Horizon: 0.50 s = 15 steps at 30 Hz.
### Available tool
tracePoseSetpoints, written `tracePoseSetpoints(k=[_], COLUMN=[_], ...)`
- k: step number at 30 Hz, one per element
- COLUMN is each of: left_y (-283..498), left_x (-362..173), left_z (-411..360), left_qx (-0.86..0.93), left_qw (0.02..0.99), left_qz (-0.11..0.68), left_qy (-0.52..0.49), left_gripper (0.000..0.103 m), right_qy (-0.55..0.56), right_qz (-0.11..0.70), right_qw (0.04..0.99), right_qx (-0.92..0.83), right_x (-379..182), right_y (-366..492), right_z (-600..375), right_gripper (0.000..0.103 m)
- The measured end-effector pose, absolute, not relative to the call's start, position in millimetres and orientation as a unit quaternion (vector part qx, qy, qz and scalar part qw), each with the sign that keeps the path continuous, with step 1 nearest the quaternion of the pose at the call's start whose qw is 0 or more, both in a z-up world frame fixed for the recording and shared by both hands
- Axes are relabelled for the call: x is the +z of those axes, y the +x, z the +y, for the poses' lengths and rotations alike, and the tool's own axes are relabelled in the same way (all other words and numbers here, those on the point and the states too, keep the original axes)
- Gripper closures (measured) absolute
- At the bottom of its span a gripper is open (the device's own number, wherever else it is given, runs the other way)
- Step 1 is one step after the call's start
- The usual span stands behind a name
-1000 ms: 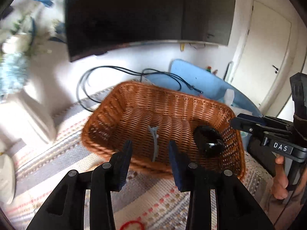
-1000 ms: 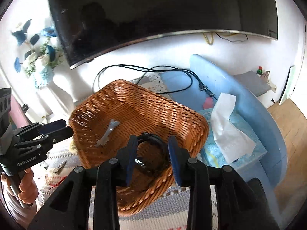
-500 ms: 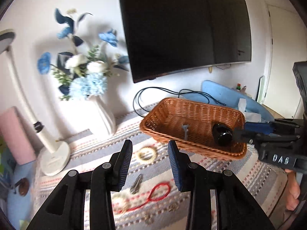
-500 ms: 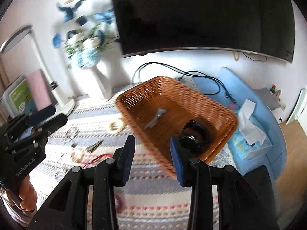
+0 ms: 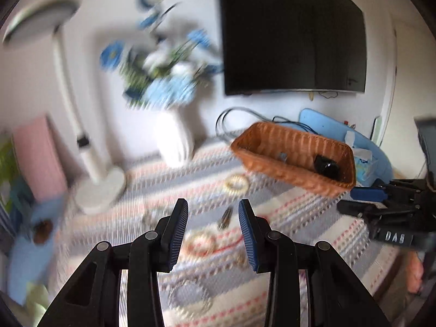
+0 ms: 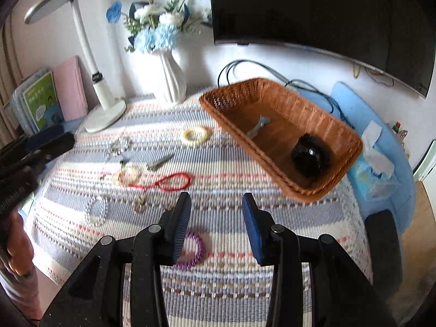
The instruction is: Organize jewelry
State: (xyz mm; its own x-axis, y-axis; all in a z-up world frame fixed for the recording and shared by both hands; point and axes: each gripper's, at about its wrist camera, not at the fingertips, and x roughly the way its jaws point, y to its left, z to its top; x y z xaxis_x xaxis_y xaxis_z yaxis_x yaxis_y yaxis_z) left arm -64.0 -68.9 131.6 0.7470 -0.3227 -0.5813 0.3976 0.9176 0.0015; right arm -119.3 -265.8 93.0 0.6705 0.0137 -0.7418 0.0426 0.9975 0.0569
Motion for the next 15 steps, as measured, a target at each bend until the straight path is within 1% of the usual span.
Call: tracePoseSetpoints(k=[4,7,10,15], left_y=[-46,-35,-30,-34], left_x=[101,73,47,23], left_z=[-3,26,33,18], left_qx=[-0.207,-0.206,-0.224,-0.247], left_qw=[0.910,0.889,0.864,0.844], left_qz=[0.360,0.407,0.450,0.475], left_qy=[-0.002,-0.026,-0.037,-0.031], left_gripper=[0.063,0.063,0.063,0.063], right_qy=[0.036,0.043,0.045,0.038], right_qz=[0.423,0.440,0.461,0.473], right_qw=[0.905,0.897,0.886,0.880], right_qx=[-0.006,0.000,0.004,0.011], right_x=[77,60,42,27], right_y=[-117,-111,-107,-110], right_z=[-266,-265,-264,-261], right_gripper=[0.062,0.061,0.061,0.061])
